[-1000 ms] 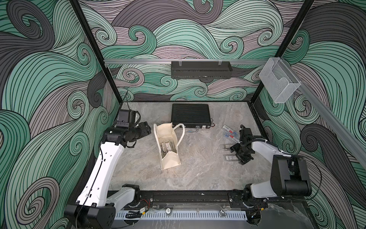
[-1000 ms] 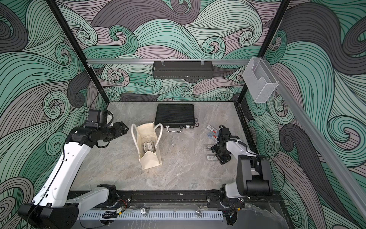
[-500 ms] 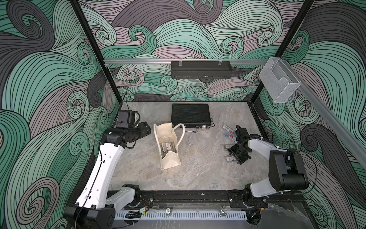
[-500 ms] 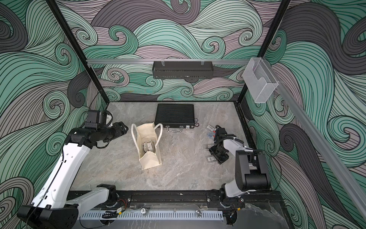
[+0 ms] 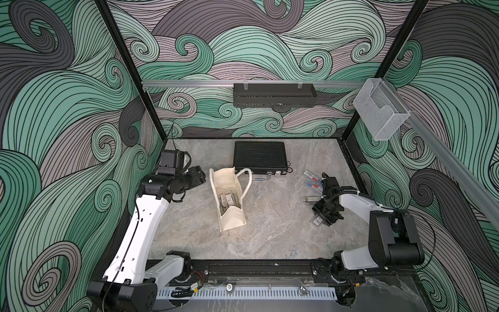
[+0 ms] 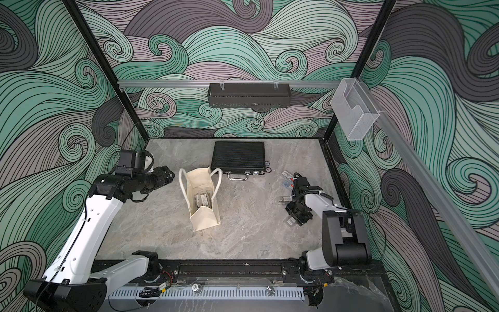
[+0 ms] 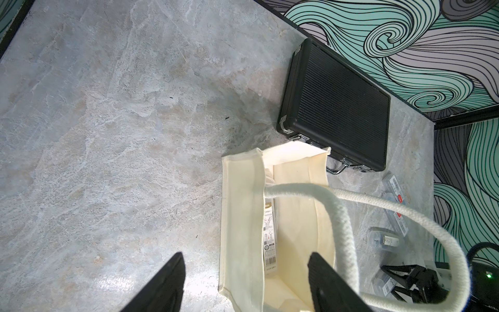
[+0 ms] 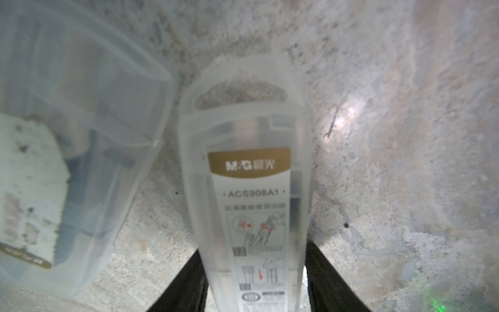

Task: Put the compass set into the canvas bag
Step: Pick up the compass set at the center of the board.

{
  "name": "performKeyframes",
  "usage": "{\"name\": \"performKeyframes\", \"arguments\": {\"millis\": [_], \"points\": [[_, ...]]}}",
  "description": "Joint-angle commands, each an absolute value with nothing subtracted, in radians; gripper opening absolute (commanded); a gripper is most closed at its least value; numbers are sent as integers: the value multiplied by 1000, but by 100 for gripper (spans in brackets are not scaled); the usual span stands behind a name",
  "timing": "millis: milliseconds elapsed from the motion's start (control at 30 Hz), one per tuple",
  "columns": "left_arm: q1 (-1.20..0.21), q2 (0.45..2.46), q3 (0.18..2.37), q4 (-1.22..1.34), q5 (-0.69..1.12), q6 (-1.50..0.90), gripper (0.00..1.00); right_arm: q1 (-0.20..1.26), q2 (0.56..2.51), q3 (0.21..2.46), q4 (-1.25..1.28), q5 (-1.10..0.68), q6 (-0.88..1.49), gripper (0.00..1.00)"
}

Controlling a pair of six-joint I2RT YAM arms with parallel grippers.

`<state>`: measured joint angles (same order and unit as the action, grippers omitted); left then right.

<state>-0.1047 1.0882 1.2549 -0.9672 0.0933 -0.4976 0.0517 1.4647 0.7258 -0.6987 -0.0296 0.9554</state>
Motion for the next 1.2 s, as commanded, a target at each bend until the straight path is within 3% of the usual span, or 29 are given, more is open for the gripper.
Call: {"name": "performKeyframes", "arguments": {"millis": [0, 167, 733, 1000, 1167], "points": [[-94, 1067, 1283, -980, 89, -485, 73, 54, 1505, 712, -684, -16, 934, 57], [-94, 1061, 1288, -988, 77, -485, 73, 54, 1491, 701, -676, -13, 925, 46], [-94, 1032, 1307, -1000, 84, -487, 73, 122, 1249, 724, -811, 27, 850, 46], [-94, 1007, 1306, -1016, 85, -480, 73, 255, 1165, 841, -886, 57, 832, 45], [-75, 1009, 1283, -1047, 55, -481, 73, 378, 1224, 1038, -915, 102, 800, 46]]}}
